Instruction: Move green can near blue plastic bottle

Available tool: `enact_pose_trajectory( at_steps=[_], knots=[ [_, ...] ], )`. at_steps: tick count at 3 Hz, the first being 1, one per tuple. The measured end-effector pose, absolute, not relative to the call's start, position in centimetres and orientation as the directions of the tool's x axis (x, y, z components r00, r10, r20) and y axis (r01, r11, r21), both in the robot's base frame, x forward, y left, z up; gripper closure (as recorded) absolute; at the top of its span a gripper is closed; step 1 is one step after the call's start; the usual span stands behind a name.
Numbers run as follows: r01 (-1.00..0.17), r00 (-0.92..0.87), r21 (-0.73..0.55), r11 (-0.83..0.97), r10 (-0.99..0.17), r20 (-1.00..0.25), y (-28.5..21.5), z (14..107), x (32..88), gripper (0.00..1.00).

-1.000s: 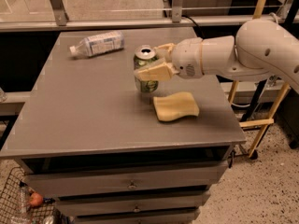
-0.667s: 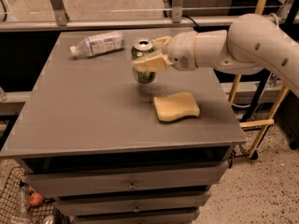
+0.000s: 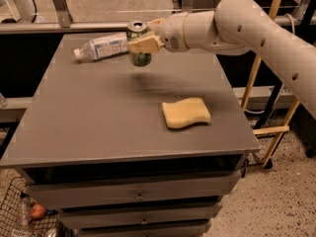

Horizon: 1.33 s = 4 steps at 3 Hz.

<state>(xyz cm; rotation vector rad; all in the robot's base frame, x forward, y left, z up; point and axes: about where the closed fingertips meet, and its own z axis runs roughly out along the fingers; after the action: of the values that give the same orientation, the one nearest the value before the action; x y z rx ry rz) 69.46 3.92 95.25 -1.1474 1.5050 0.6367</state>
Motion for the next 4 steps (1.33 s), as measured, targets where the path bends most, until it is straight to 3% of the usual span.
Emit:
enact_pose_trajectory(
  at_steps=[4],
  knots=[
    [-0.891, -0.025, -0.128, 0.435, -0.329, -0.944, 9.0, 91.8, 77.5, 1.00]
  ],
)
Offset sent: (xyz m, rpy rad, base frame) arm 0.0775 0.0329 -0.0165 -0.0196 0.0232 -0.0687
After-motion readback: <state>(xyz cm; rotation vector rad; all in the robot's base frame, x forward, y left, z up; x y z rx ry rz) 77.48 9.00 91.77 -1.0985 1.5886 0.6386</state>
